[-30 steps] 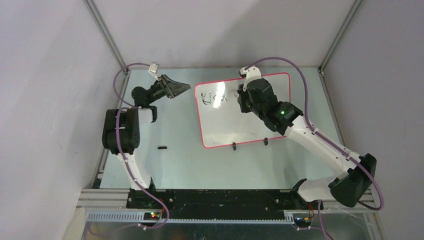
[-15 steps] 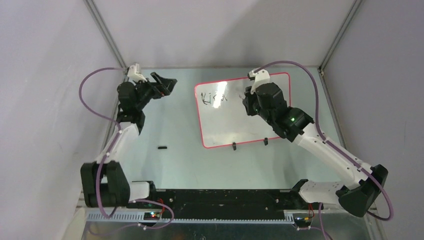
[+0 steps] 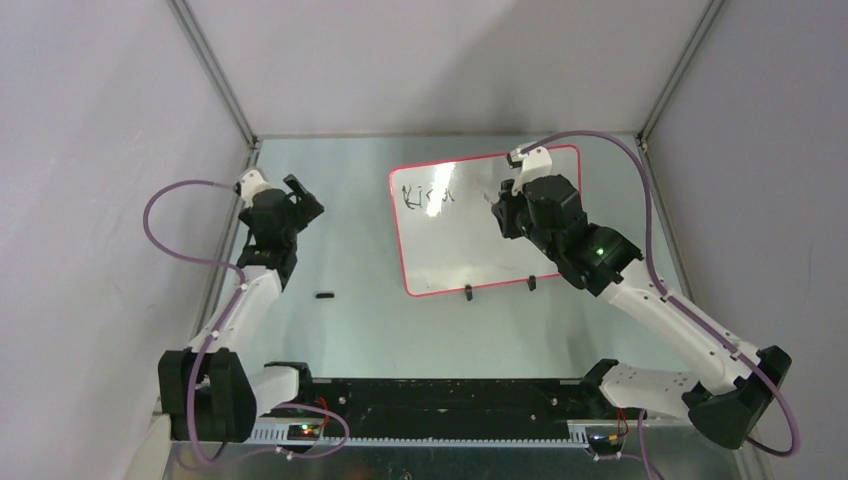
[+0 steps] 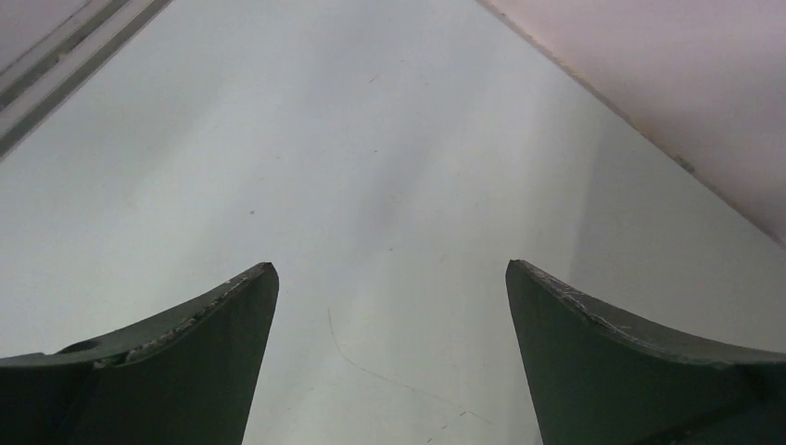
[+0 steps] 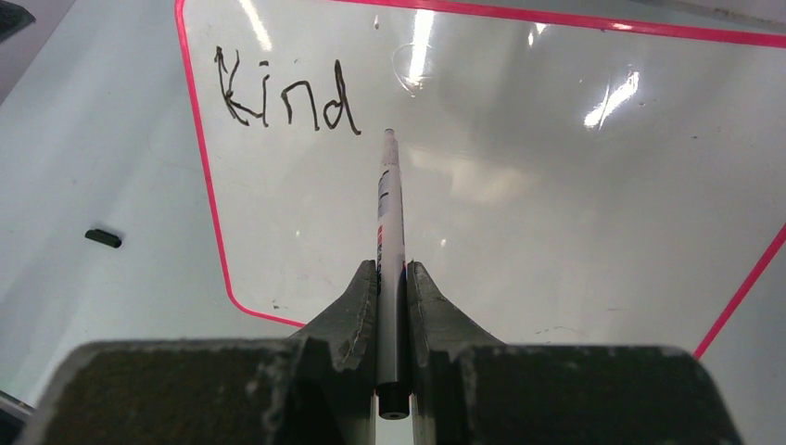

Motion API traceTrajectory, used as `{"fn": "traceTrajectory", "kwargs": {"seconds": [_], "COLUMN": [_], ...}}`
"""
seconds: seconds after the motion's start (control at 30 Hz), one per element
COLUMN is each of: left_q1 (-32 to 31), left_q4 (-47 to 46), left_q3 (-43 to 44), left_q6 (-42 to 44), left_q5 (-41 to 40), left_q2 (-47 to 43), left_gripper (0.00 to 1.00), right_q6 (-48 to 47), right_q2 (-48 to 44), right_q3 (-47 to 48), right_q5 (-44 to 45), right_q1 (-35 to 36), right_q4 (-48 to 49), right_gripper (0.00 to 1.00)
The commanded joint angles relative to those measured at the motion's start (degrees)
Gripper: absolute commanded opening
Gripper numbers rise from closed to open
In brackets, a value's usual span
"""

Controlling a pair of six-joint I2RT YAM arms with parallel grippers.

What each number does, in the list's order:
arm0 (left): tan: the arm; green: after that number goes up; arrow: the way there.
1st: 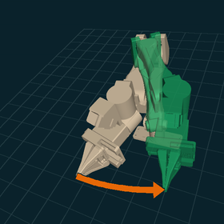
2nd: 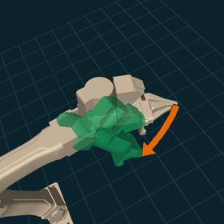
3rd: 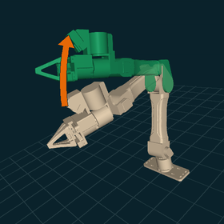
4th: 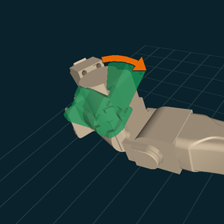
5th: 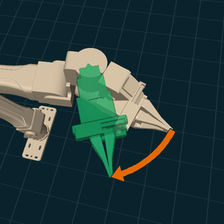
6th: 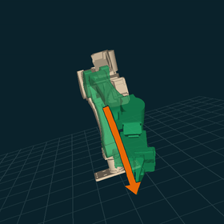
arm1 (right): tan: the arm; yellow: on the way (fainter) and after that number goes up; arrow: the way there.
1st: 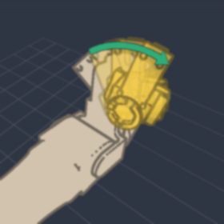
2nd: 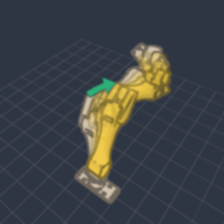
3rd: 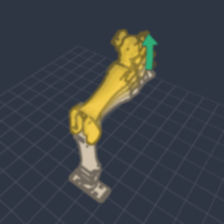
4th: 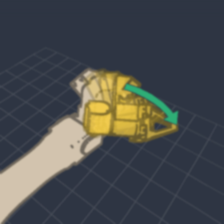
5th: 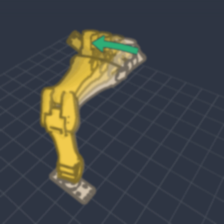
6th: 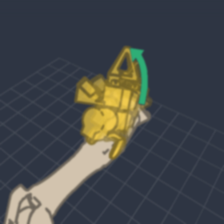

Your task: Write a sentence on the whiteboard

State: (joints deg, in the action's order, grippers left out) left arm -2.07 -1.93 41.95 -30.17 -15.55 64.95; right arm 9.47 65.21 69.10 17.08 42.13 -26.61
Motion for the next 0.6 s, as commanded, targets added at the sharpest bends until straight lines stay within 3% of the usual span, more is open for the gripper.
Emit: {"fn": "traceTrajectory", "kwargs": {"seconds": [0.0, 0.27, 0.33, 0.37, 0.4, 0.43, 0.57], "left_q1": [-0.36, -10.24, -10.17, -8.18, -6.13, -3.21, -4.6], "left_q4": [2.98, -2.25, -2.24, -0.05, -0.47, -0.67, 0.64], "left_q3": [3.94, 2.45, 0.53, 0.03, -0.92, -1.18, 1.18], "left_q6": [-3.27, 9.41, 2.62, -0.96, -3.45, -4.17, -4.33], "left_q5": [-6.56, -26.23, -27.67, -26.41, -17.15, -13.28, -12.62], "left_q2": [0.56, -3.37, -4.02, -3.86, -3.55, -2.47, -0.72], "left_gripper": [0.99, 0.98, 0.98, 0.98, 0.98, 0.99, 0.96], "right_q6": [0.58, 0.93, 1.2, 1.37, 1.48, 1.9, 3.69], "right_q2": [-2.72, -5.08, -5.64, -6.15, -6.46, -6.95, -6.1], "right_q3": [0.07, 0.07, 0.07, 0.18, 0.21, 0.59, 4.8], "right_q5": [-0.47, -0.43, -0.34, -0.26, -0.23, -0.02, 0.05], "right_q1": [0.19, 0.77, 0.88, 0.86, 0.9, 0.93, 0.84], "right_q4": [2.44, 1.73, 1.27, 1.09, 1.06, 1.0, -0.05], "right_gripper": [0.0, 0.0, 0.0, 0.0, 0.0, 0.0, 0.0]}}
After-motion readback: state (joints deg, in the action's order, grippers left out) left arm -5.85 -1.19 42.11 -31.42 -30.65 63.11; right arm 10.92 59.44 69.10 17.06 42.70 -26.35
